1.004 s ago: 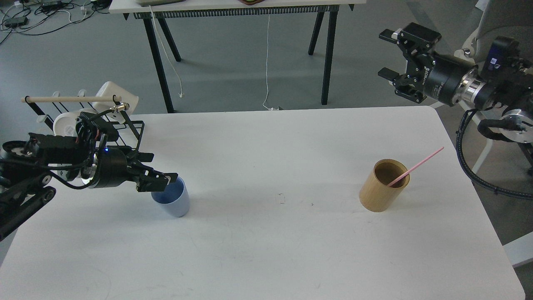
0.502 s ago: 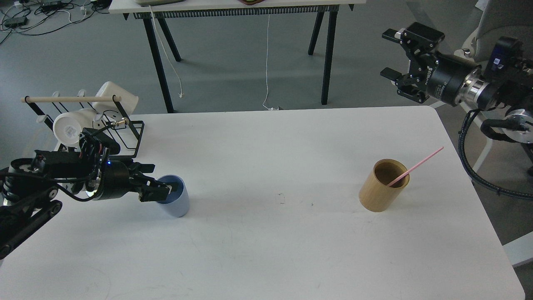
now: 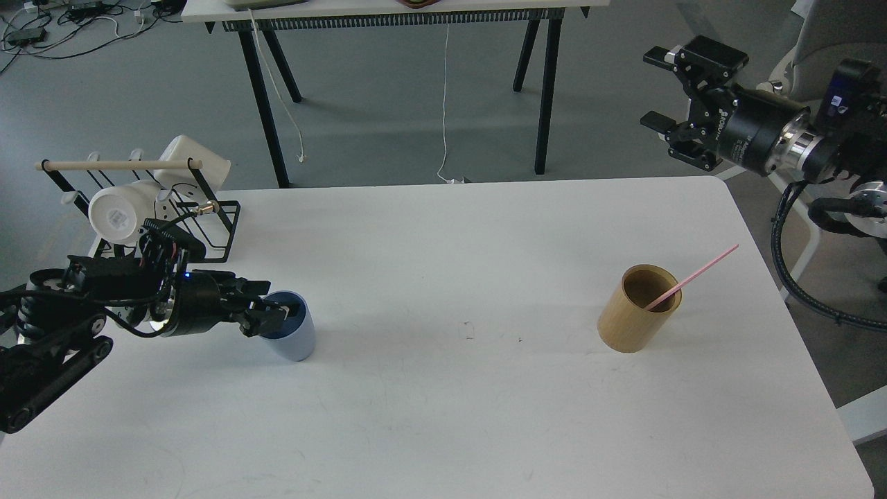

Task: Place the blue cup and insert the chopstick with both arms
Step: 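Close the left gripper around the blue cup's rim, then slide the blue cup with the left gripper toward the table center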

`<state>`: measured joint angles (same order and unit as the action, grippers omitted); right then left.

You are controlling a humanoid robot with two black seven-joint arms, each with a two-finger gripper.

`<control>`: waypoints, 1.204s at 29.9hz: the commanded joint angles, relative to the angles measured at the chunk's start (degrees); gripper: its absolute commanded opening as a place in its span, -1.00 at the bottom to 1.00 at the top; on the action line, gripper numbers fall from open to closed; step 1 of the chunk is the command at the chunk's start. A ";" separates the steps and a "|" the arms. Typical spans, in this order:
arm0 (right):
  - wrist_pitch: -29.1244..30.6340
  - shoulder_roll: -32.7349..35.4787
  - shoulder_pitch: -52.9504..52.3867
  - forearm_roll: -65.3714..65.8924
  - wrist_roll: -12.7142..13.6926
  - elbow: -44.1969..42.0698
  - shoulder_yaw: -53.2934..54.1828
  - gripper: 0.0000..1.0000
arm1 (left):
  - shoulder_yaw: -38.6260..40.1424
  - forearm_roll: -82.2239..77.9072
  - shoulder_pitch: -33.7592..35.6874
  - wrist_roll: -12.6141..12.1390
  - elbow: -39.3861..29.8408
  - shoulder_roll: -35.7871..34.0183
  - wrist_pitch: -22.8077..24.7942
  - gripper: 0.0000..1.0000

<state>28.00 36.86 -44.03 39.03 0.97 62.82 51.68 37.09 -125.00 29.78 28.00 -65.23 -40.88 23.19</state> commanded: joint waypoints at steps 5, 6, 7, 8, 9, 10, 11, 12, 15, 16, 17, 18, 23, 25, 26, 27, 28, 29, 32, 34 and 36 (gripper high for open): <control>0.00 0.32 0.17 -0.01 0.00 0.10 0.18 0.92 | 0.00 0.00 0.01 0.00 0.01 -0.08 -0.42 -0.36; 0.00 0.58 0.17 -0.01 0.00 0.10 0.18 0.92 | 0.00 0.00 -0.07 0.00 0.01 -0.08 -0.43 -0.45; 0.00 0.84 0.17 -0.01 0.09 0.10 0.18 0.92 | 0.00 0.00 -0.07 0.00 0.01 -0.17 -0.60 -0.52; 0.00 0.93 0.17 -0.01 0.00 0.10 0.18 0.92 | 0.00 0.00 -0.07 0.00 0.01 -0.17 -0.78 -0.62; 0.00 0.93 0.17 -0.01 0.09 0.19 0.18 0.92 | 0.00 0.00 -0.25 0.00 0.01 -0.25 -1.04 -0.69; 0.00 0.93 0.26 -0.01 0.00 0.19 0.18 0.92 | 0.00 0.00 -0.34 0.00 0.01 -0.34 -1.13 -0.82; 0.00 0.93 0.17 -0.01 0.00 0.19 0.18 0.92 | 0.00 0.00 -0.34 0.00 0.01 -0.34 -1.22 -0.91; 0.00 0.93 0.26 -0.01 0.09 0.19 0.27 0.92 | 0.00 0.00 -0.34 0.00 -0.16 -0.52 -1.22 -0.93; 0.00 1.02 0.26 -0.01 0.00 0.19 0.27 0.92 | 0.70 0.00 -0.34 0.00 -0.34 -0.52 -1.39 -0.99; 0.00 1.02 0.43 -0.01 0.00 0.11 0.27 0.92 | 0.88 0.00 -0.43 0.00 -0.95 -0.78 -1.39 -1.00; 0.00 1.02 0.52 -0.01 0.00 0.10 0.35 0.92 | 1.23 0.00 -0.43 0.00 -1.21 -0.78 -1.39 -1.00; 0.00 1.02 0.61 -0.01 0.00 0.02 0.35 0.92 | 1.93 0.00 -0.43 0.00 -1.57 -0.78 -1.31 -1.00; 0.00 0.93 1.13 -1.93 0.00 -0.60 1.76 0.91 | 3.87 0.00 0.27 0.00 -1.74 0.27 -0.78 -1.00; 0.00 0.93 1.31 -6.57 0.00 -1.91 1.94 0.92 | 3.95 0.00 1.24 0.00 -1.74 2.54 0.18 -1.00; 0.00 0.93 1.31 -8.69 0.00 -2.87 1.94 0.92 | 3.95 0.00 2.37 0.00 -1.74 4.12 0.89 -0.99; 0.00 0.85 1.31 -10.62 0.00 -4.10 1.94 0.92 | 4.04 0.00 3.95 0.00 -0.96 6.40 1.94 -0.99; 0.00 0.76 1.31 -12.04 0.00 -5.16 1.94 0.92 | 4.13 0.00 5.53 0.00 0.35 9.12 2.56 -0.99; 0.00 0.50 1.31 -12.92 0.00 -6.04 2.02 0.92 | 4.04 0.00 7.12 0.00 2.71 11.76 2.91 -0.99; 0.00 0.23 1.31 -14.51 0.09 -7.80 2.37 0.92 | 3.17 0.00 11.51 0.00 11.42 20.11 2.91 -0.99; 0.00 0.32 1.31 -15.12 0.18 -8.24 2.55 0.92 | 2.99 0.00 13.89 0.00 14.33 23.63 3.00 -0.99; 0.00 0.58 1.22 -16.00 0.35 -9.29 2.73 0.92 | 2.99 0.00 15.04 0.00 15.30 25.66 3.35 -0.98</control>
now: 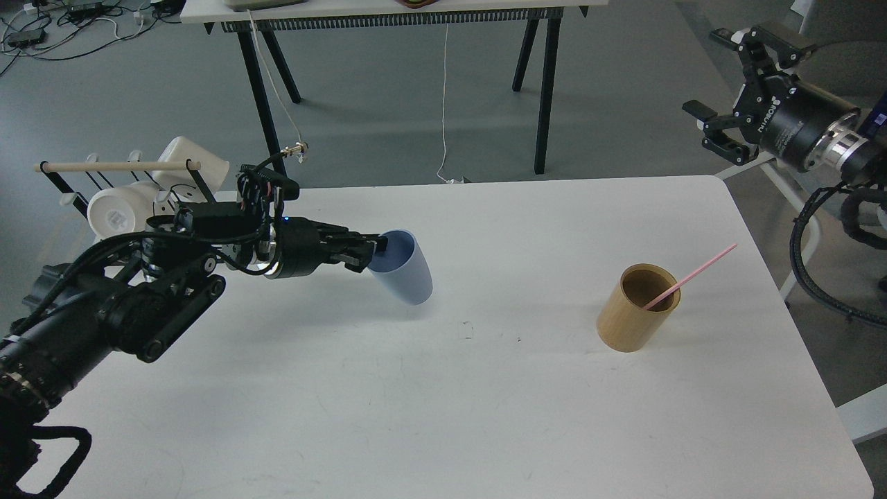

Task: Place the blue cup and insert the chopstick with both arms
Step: 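Slide the blue cup with the left gripper toward the table center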

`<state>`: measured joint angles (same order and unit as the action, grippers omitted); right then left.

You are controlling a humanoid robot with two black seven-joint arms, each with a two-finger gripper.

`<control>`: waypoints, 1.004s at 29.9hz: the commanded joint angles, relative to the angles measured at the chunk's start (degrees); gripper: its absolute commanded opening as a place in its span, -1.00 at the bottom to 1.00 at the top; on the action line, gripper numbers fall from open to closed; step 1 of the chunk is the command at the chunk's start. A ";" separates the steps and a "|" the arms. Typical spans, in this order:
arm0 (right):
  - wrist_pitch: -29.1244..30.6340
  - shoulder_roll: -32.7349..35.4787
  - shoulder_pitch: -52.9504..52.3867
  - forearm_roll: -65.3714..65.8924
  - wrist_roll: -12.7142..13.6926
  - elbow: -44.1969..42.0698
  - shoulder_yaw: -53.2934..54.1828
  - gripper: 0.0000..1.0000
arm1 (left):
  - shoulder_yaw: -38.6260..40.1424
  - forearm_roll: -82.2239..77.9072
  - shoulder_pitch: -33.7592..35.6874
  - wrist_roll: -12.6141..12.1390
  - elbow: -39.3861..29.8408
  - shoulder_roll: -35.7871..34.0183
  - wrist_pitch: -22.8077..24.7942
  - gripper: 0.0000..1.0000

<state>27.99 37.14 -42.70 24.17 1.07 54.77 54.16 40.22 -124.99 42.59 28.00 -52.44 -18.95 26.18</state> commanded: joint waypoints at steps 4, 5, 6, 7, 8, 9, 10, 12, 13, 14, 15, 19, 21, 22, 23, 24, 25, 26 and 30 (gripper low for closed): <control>0.01 0.39 -0.19 -1.84 0.33 -2.22 0.16 0.92 | -0.41 -0.01 3.46 0.00 2.96 6.02 1.16 -0.98; 0.01 0.30 -0.19 -1.84 0.33 -2.22 0.16 0.92 | -0.67 -0.01 3.64 0.00 2.96 6.46 1.24 -0.98; 0.01 0.21 -0.19 -1.84 0.33 -2.22 0.16 0.92 | -0.76 -0.01 3.82 0.00 2.96 6.90 1.25 -0.98; 0.01 0.04 -0.10 -1.84 0.33 -2.22 0.16 0.92 | -0.76 -0.01 3.90 0.00 2.96 7.25 1.25 -0.98; 0.01 -0.05 -0.10 -1.84 0.33 -2.22 0.16 0.92 | -0.76 -0.01 3.91 0.00 2.96 7.78 1.25 -0.98; 0.01 -0.14 -0.10 -1.84 0.33 -2.22 0.16 0.92 | -1.02 -0.01 3.91 0.00 2.96 8.39 1.25 -0.98; 0.01 -0.14 -0.10 -1.84 0.33 -2.22 0.25 0.92 | -1.63 -0.01 3.82 0.00 3.04 9.18 1.42 -0.98; 0.01 -0.14 -0.01 -1.84 0.24 -2.30 0.25 0.92 | -3.21 -0.01 3.82 0.00 3.13 10.59 1.51 -0.98; 0.01 -0.23 -0.01 -1.84 0.16 -2.39 0.33 0.92 | -3.66 -0.01 3.73 0.00 3.31 11.21 1.51 -0.98; 0.01 -0.23 -0.01 -1.84 0.16 -2.39 0.25 0.92 | -3.83 -0.01 3.56 0.00 3.48 11.65 1.51 -0.97; 0.01 -0.14 -0.01 -1.84 0.07 -2.48 0.25 0.92 | -3.92 -0.01 3.38 0.00 3.48 12.00 1.51 -0.97; 0.01 -0.14 -0.01 -1.84 0.16 -2.57 0.25 0.92 | -3.75 -0.01 2.68 0.00 3.48 12.70 1.42 -0.97; 0.01 -0.14 -0.01 -1.84 0.16 -2.57 0.25 0.92 | -3.57 -0.01 2.50 0.00 3.48 13.06 1.42 -0.97; 0.01 -0.14 -0.01 -1.84 0.16 -2.57 0.16 0.92 | -3.57 -0.01 2.50 0.00 3.48 13.14 1.25 -0.97; 0.01 -0.23 -0.01 -1.84 0.16 -2.57 0.16 0.92 | -3.49 -0.01 2.32 0.00 3.48 13.14 1.16 -0.97; 0.01 -0.23 -0.01 -1.84 0.16 -2.57 0.16 0.92 | -3.40 -0.01 2.24 0.00 3.48 13.14 1.07 -0.96; 0.01 -0.23 -0.01 -1.84 0.16 -2.48 0.16 0.92 | -3.40 -0.01 2.24 0.00 3.48 13.23 0.98 -0.96; 0.01 -0.23 -0.01 -1.84 0.16 -2.48 0.07 0.92 | -3.48 -0.01 2.15 0.00 3.48 13.23 0.98 -0.95; 0.01 -0.14 -0.01 -1.84 0.24 -2.48 -0.02 0.92 | -3.48 -0.01 1.36 0.00 3.48 13.41 0.81 -0.95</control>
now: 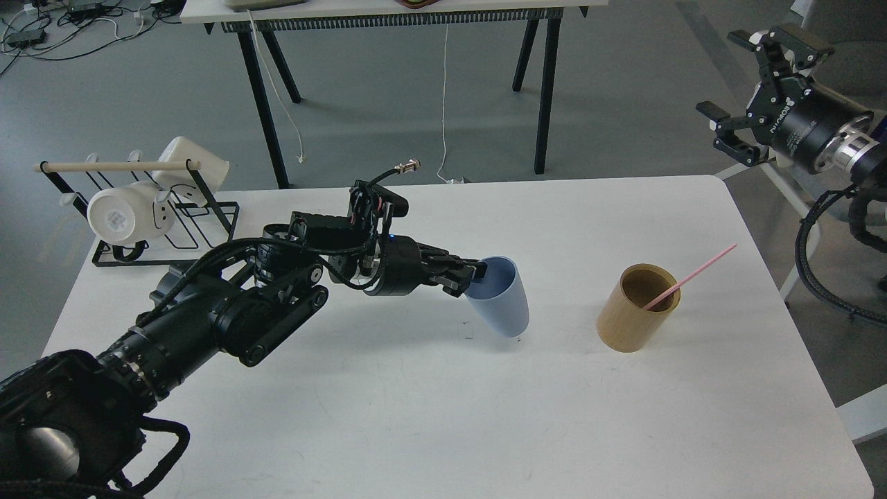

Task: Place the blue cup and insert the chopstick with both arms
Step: 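Slide the blue cup with the left gripper toward the table center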

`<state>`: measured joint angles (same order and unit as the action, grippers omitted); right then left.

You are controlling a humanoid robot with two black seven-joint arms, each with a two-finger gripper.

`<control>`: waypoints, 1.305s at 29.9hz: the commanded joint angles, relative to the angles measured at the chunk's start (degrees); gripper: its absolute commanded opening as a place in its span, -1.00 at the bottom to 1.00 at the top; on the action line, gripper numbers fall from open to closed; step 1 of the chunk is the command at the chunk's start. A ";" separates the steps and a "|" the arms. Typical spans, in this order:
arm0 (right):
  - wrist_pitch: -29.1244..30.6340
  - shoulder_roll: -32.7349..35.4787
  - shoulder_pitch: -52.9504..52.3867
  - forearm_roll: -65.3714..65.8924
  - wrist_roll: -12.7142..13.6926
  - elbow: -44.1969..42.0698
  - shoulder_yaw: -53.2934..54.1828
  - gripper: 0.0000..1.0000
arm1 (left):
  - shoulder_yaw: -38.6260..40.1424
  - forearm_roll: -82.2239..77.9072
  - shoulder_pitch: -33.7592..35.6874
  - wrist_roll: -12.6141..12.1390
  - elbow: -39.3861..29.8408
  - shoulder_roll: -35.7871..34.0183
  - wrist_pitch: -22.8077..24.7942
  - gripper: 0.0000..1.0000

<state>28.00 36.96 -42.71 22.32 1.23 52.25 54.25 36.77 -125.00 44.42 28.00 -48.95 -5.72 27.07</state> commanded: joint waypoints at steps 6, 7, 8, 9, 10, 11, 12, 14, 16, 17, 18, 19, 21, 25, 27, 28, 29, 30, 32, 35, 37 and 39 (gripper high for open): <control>0.00 0.05 0.00 0.00 0.09 0.04 -0.28 0.92 | -0.12 0.00 -0.56 0.00 2.10 0.36 -1.67 -0.95; 0.00 -0.04 0.00 0.00 0.18 0.04 -0.28 0.92 | -0.12 0.00 -0.48 0.00 2.71 0.36 -2.11 -0.95; 0.00 0.04 0.00 0.00 0.18 0.04 -0.28 0.92 | -0.12 0.00 -0.47 0.00 3.15 0.19 -2.63 -0.95; 0.00 0.05 0.00 0.00 0.18 0.04 -0.28 0.92 | -0.21 0.00 -0.47 0.00 3.24 -0.07 -2.99 -0.95; 0.00 0.05 0.00 0.00 0.18 0.04 -0.28 0.92 | -0.21 0.00 -0.39 0.00 3.25 -0.16 -3.08 -0.95; 0.00 0.05 0.00 0.00 0.18 0.04 -0.37 0.92 | -0.29 0.00 -0.39 0.00 3.25 -0.43 -3.08 -0.95; 0.00 0.05 0.00 0.00 0.18 0.04 -0.28 0.92 | -0.38 0.00 -0.39 0.00 3.25 -0.69 -3.08 -0.94; 0.00 0.05 -0.09 0.00 0.18 0.04 -0.28 0.92 | -0.29 0.00 -0.30 0.00 3.25 -1.04 -3.16 -0.93; 0.00 0.05 -0.09 0.00 0.18 0.04 -0.28 0.92 | -0.38 0.00 -0.30 0.00 3.25 -0.96 -3.16 -0.92; 0.00 0.05 -0.09 0.00 0.18 0.04 -0.28 0.92 | -0.47 0.00 -0.39 0.00 3.16 -0.96 -3.25 -0.91; 0.00 0.05 -0.09 0.00 0.18 0.04 -0.20 0.92 | -0.47 0.00 -0.39 0.00 3.16 -0.87 -3.25 -0.90; 0.00 0.05 -0.09 0.00 0.18 0.04 -0.19 0.92 | -0.47 0.00 -0.47 0.00 3.16 -0.69 -3.25 -0.90; 0.00 0.13 -0.09 0.00 0.18 0.04 -0.19 0.92 | -0.56 0.00 -0.65 0.00 3.07 -0.34 -3.25 -0.88; 0.00 0.31 -0.09 0.00 0.18 0.13 -0.19 0.92 | -2.05 0.00 -1.26 0.00 3.16 -0.34 -3.17 -0.87; 0.00 0.40 -0.09 0.00 0.18 0.13 -0.19 0.92 | -2.49 0.00 -1.53 0.00 3.16 -0.25 -3.25 -0.86; 0.00 0.40 -0.18 0.00 0.18 0.13 -0.11 0.92 | -2.49 0.00 -1.79 0.00 3.16 -0.34 -3.25 -0.85; 0.00 0.40 -0.18 0.00 0.18 0.13 -0.11 0.92 | -2.49 0.00 -2.14 0.00 3.16 -0.43 -3.25 -0.85; 0.00 0.40 -0.18 0.00 0.18 0.13 -0.11 0.92 | -2.49 0.00 -2.41 0.00 3.16 -0.60 -3.25 -0.85; 0.00 0.40 -0.18 0.00 0.18 0.13 -0.11 0.92 | -2.49 0.00 -2.58 0.00 3.16 -0.60 -3.25 -0.85; 0.00 0.40 -0.09 0.00 0.18 0.13 -0.11 0.92 | -2.49 0.00 -2.58 0.00 3.16 -0.78 -3.25 -0.85; 0.00 0.40 -0.18 0.00 0.18 0.22 -0.02 0.92 | -2.49 0.00 -2.58 0.00 3.16 -0.96 -3.25 -0.85; 0.00 0.40 -0.18 0.00 0.18 0.22 -0.11 0.92 | -2.49 0.00 -2.50 0.00 3.16 -1.04 -3.25 -0.85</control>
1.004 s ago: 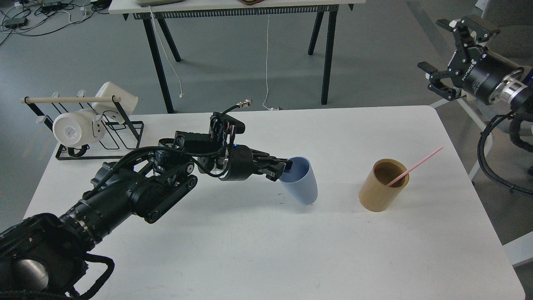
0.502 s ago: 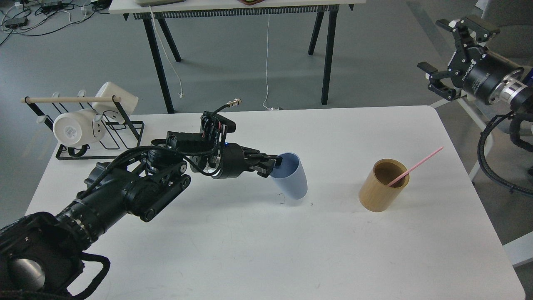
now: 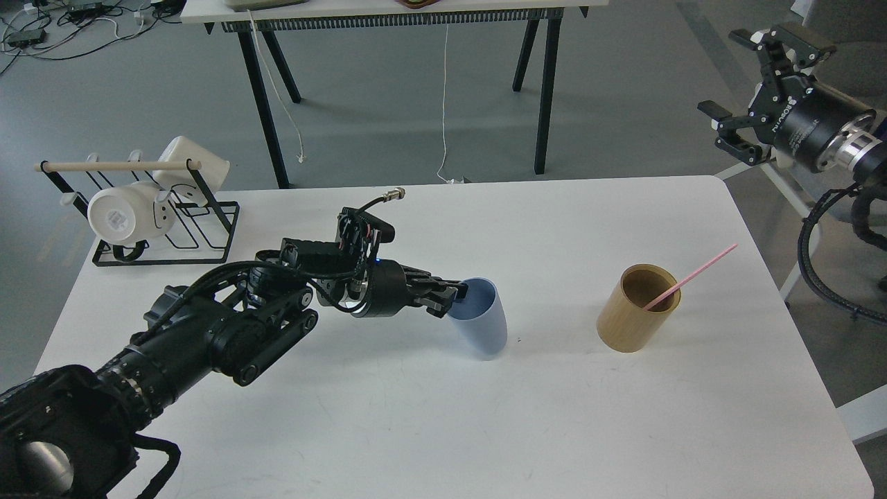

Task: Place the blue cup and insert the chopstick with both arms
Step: 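Slide the blue cup with the left gripper toward the table center, then release the blue cup and raise the left gripper away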

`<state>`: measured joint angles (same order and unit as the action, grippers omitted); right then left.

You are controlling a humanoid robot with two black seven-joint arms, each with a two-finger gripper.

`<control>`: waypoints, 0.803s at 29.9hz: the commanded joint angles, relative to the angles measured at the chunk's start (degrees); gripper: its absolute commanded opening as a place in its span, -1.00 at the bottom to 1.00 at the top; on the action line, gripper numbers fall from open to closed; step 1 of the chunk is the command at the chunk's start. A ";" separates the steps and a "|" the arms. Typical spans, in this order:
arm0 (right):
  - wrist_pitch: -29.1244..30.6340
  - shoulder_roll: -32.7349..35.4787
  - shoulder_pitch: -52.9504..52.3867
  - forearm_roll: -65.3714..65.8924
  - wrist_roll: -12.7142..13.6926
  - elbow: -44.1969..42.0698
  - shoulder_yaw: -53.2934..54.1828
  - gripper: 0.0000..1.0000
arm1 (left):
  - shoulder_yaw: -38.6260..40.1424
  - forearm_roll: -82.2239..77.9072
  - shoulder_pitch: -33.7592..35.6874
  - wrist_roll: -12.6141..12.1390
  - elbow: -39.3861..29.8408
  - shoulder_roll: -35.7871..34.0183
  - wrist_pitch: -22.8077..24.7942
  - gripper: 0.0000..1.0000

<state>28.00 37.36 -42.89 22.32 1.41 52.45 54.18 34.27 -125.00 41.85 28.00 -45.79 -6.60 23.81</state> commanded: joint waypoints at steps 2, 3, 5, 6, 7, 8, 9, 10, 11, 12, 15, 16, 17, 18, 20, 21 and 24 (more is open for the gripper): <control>0.00 0.00 0.00 0.00 0.00 0.03 0.05 0.92 | 0.00 0.00 0.07 0.00 0.09 -0.26 0.01 -0.85; 0.00 0.00 0.00 0.00 0.00 0.03 -0.04 0.92 | 0.00 0.00 0.08 0.00 0.18 -0.34 -0.08 -0.85; 0.00 0.00 0.00 0.00 0.00 0.03 0.05 0.92 | 0.09 0.00 0.08 0.00 0.26 -0.69 -0.08 -0.85; 0.00 0.09 0.00 0.00 0.00 0.03 0.05 0.92 | 0.09 0.00 0.08 0.00 0.53 -0.78 -0.25 -0.85; 0.00 0.00 0.08 0.00 0.00 0.03 -0.04 0.92 | 0.09 0.00 0.08 0.00 1.05 -0.78 -0.51 -0.85; 0.00 0.00 0.09 0.00 0.00 0.03 0.05 0.92 | 0.09 0.00 0.16 0.00 1.58 -0.78 -0.95 -0.84; 0.00 0.00 0.00 0.00 0.00 0.03 -0.04 0.92 | 0.09 0.00 0.16 0.00 1.93 -0.78 -1.30 -0.84; 0.00 0.00 0.00 0.00 0.00 0.03 0.05 0.92 | 0.09 0.00 0.25 0.00 2.20 -0.78 -1.39 -0.84; 0.00 0.00 0.00 0.00 0.00 0.03 -0.04 0.92 | 0.09 0.00 0.25 0.00 2.20 -0.96 -1.39 -0.84; 0.00 0.00 0.00 0.00 0.00 0.03 0.05 0.92 | 0.09 0.00 0.25 0.00 2.20 -1.05 -1.39 -0.84; 0.00 0.00 0.00 0.00 0.00 0.03 -0.04 0.92 | 0.09 0.00 0.25 0.00 2.20 -1.14 -1.39 -0.83; 0.00 0.00 0.00 0.00 0.00 0.03 -0.04 0.92 | 0.18 0.00 0.25 0.00 2.20 -1.14 -1.39 -0.83; 0.00 0.00 0.00 0.00 0.00 0.03 -0.04 0.92 | 0.09 0.00 0.25 0.00 2.11 -1.14 -1.39 -0.81; 0.00 0.00 0.00 0.00 0.00 0.11 -0.04 0.92 | 0.09 0.00 0.25 0.00 2.20 -1.14 -1.39 -0.79; 0.00 0.00 0.00 0.00 0.00 0.11 -0.04 0.92 | 0.09 0.00 0.16 0.00 2.11 -1.14 -1.39 -0.75; 0.00 0.09 0.00 0.00 0.00 0.11 -0.13 0.92 | 0.09 0.00 0.16 0.00 2.11 -1.14 -1.39 -0.73; 0.00 0.17 0.00 0.00 0.00 0.11 -0.04 0.92 | 0.09 0.00 0.08 0.00 2.02 -1.14 -1.39 -0.62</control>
<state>27.99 37.38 -42.89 22.32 1.41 52.56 54.11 34.39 -125.00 42.10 28.00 -43.65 -7.73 22.41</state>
